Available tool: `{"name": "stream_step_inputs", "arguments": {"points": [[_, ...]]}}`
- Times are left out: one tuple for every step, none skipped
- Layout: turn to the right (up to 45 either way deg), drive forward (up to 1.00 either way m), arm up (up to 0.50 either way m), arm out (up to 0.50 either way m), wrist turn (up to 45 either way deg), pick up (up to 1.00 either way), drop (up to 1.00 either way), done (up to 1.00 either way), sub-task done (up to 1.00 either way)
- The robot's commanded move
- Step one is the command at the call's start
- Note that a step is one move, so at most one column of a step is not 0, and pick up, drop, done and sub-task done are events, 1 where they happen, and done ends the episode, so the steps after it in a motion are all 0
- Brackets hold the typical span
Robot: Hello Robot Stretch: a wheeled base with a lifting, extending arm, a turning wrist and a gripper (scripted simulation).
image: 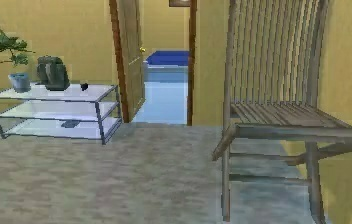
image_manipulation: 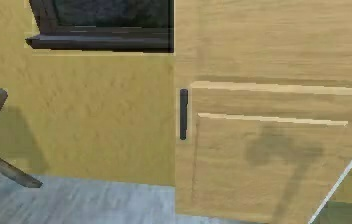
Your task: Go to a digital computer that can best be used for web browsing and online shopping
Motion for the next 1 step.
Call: {"name": "stream_step_inputs", "arguments": {"points": [[0.0,1.0,0.0,0.0,0.0,0.0,0.0,0.0,0.0]]}}
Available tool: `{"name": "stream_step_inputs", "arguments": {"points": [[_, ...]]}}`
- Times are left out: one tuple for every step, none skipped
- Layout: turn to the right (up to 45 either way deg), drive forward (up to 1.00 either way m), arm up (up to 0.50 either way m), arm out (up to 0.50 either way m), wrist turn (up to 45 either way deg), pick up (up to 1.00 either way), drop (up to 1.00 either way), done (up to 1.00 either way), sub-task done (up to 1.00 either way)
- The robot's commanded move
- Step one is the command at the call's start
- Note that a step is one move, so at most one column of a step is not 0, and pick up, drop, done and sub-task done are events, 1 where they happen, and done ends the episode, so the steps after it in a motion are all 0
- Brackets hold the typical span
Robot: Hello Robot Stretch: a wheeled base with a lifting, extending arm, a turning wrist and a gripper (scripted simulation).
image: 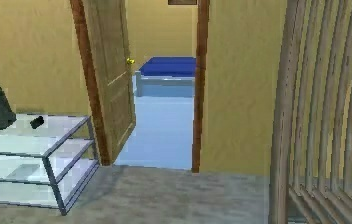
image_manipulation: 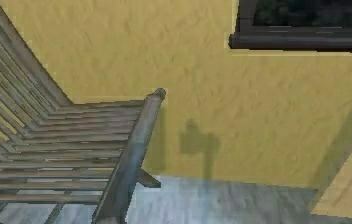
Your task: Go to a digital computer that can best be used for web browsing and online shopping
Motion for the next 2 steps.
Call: {"name": "stream_step_inputs", "arguments": {"points": [[0.0,1.0,0.0,0.0,0.0,0.0,0.0,0.0,0.0],[-3.0,0.0,0.0,0.0,0.0,0.0,0.0,0.0,0.0]]}}
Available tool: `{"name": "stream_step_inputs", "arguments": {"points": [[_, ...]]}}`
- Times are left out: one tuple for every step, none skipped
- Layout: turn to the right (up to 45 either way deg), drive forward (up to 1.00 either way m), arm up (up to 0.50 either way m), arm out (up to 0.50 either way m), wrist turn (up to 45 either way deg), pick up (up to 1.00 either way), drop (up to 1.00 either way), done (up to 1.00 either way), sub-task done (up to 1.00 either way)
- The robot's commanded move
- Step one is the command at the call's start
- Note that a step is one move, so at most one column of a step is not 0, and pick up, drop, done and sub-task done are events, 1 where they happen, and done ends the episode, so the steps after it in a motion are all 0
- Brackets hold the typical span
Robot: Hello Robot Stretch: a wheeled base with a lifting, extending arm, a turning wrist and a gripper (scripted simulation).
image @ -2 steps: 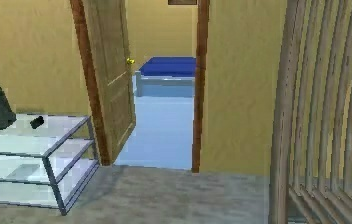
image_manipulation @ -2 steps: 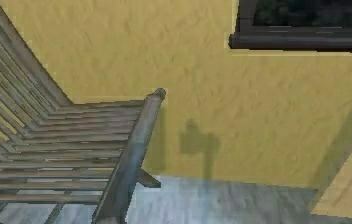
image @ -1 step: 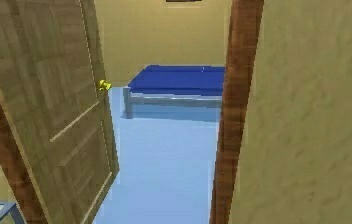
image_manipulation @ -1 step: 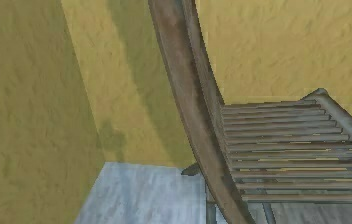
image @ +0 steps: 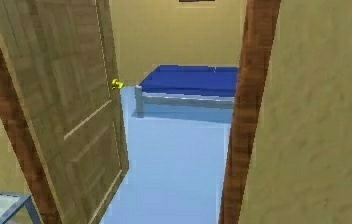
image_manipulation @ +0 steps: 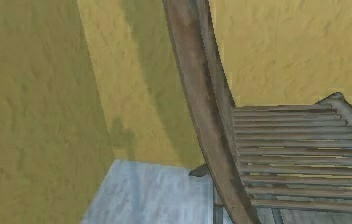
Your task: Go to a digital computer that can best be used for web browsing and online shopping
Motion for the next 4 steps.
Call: {"name": "stream_step_inputs", "arguments": {"points": [[0.0,0.45,0.0,0.0,0.0,0.0,0.0,0.0,0.0],[0.0,1.0,0.0,0.0,0.0,0.0,0.0,0.0,0.0],[-9.0,0.0,0.0,0.0,0.0,0.0,0.0,0.0,0.0],[0.0,0.3,0.0,0.0,0.0,0.0,0.0,0.0,0.0]]}}
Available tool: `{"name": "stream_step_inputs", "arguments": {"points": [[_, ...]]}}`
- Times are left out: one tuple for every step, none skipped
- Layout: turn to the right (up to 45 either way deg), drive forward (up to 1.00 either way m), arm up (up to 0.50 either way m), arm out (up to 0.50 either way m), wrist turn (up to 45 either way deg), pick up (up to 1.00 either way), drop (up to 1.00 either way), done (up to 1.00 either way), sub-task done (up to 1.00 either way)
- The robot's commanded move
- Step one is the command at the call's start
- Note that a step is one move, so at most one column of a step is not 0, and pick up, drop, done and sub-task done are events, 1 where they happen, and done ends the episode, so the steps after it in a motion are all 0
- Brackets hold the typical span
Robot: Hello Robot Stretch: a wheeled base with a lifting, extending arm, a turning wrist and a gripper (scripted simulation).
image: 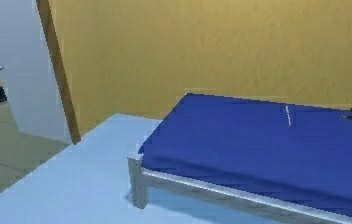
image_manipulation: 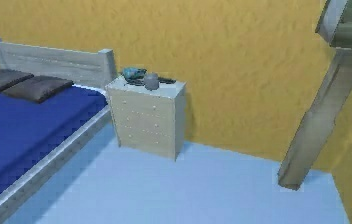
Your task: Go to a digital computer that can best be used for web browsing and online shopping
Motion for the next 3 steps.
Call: {"name": "stream_step_inputs", "arguments": {"points": [[-12.0,0.0,0.0,0.0,0.0,0.0,0.0,0.0,0.0],[0.0,0.65,0.0,0.0,0.0,0.0,0.0,0.0,0.0],[-42.0,0.0,0.0,0.0,0.0,0.0,0.0,0.0,0.0]]}}
